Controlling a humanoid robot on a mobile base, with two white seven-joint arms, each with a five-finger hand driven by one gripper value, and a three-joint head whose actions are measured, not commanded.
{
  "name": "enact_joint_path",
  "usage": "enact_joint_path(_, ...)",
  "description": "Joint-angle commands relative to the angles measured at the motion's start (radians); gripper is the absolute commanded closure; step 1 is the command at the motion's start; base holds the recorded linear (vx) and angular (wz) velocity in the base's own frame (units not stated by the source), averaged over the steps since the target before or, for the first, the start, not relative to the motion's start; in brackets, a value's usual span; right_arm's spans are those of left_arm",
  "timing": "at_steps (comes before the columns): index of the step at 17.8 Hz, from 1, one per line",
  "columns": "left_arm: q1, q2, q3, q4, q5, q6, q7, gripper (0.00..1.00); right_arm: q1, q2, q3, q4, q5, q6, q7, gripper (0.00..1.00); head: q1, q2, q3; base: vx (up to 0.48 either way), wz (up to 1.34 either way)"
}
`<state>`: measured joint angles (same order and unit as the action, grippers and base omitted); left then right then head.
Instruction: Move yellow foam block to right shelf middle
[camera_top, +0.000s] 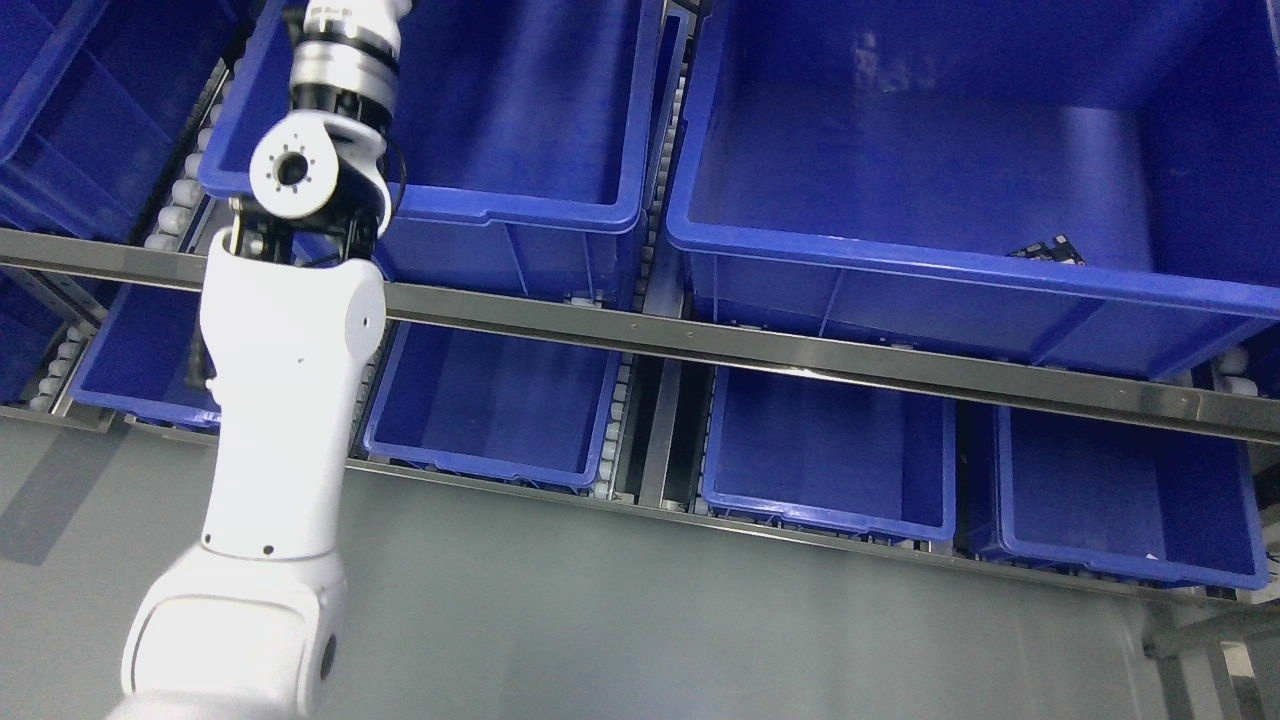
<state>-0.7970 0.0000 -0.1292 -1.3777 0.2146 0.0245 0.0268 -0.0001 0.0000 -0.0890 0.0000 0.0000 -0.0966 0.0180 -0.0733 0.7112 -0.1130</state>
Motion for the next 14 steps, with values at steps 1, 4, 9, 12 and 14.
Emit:
enact_joint_path(1, 0.321, 0.017, 0.055, -0.248, -0.001, -0.046, 0.002, 0.0, -0.001, -0.018, 0.0, -0.017, 0.0, 0.0, 0.0, 0.0, 0.0, 0.0, 0.0, 0.0, 0.0)
enact_joint_path(4, 0.349, 0.017, 0.101, -0.293, -0.001, 0.034, 0.007, 0.0, -0.001, -0.018, 0.0, -0.017, 0.0, 0.0, 0.0, 0.0, 0.0, 0.0, 0.0, -0.003, 0.0)
enact_joint_path(9, 0.358, 0.017, 0.099, -0.3, -0.003, 0.038, 0.002, 0.0, -0.001, -0.018, 0.0, -0.017, 0.0, 0.0, 0.0, 0.0, 0.0, 0.0, 0.0, -0.002, 0.0)
enact_joint_path(12, 0.358, 0.017, 0.092, -0.304, -0.004, 0.038, 0.001, 0.0, -0.001, -0.018, 0.0, -0.017, 0.0, 0.0, 0.0, 0.0, 0.0, 0.0, 0.0, 0.0, 0.0)
enact_joint_path(14, 0.358, 0.017, 0.076, -0.302, -0.017, 0.038, 0.001, 0.0, -0.001, -0.018, 0.0, -0.017, 0.0, 0.0, 0.0, 0.0, 0.0, 0.0, 0.0, 0.0, 0.0)
